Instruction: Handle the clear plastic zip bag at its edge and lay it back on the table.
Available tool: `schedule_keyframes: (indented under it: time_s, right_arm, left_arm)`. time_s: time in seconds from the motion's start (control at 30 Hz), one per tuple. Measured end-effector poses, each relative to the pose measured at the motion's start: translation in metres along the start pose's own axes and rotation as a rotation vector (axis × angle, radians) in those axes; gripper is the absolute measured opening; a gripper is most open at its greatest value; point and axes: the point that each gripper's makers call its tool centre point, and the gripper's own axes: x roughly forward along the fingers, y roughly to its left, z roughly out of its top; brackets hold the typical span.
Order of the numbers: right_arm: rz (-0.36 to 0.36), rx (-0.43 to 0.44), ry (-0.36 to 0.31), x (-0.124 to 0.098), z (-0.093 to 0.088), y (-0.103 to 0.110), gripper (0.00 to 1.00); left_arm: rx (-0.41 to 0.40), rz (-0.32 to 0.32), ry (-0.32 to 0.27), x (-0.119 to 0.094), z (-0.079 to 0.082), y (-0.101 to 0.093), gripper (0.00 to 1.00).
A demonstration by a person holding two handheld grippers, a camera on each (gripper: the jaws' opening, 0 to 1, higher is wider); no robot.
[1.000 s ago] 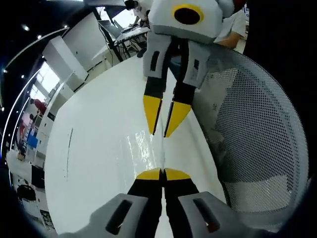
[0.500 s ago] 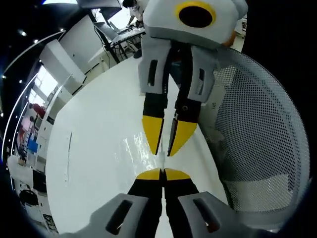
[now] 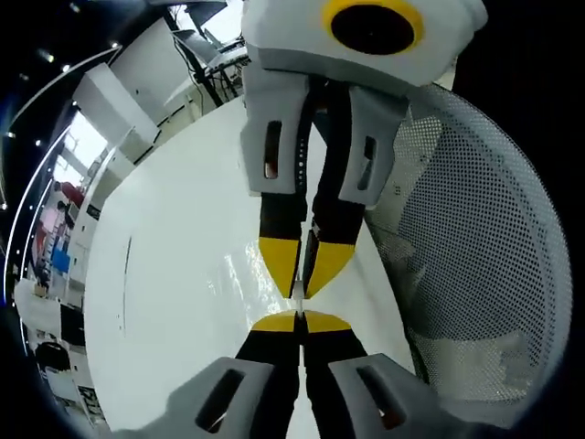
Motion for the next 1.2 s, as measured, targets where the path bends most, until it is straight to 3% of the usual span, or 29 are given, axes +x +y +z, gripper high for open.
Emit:
schedule_keyframes:
  time_s: [0.5, 1.2]
  right_arm:
    - [-0.012, 0.051, 0.010, -0.004, -0.007, 0.010, 0.00]
    - [-0.063, 0.087, -0.009, -0.005, -0.001, 0.012, 0.00]
  left_arm:
    - [0.022, -0.030, -0.018, 0.008, 0.005, -0.009, 0.00]
    - [0.038, 0.006, -0.036, 0.004, 0.005, -0.010, 0.00]
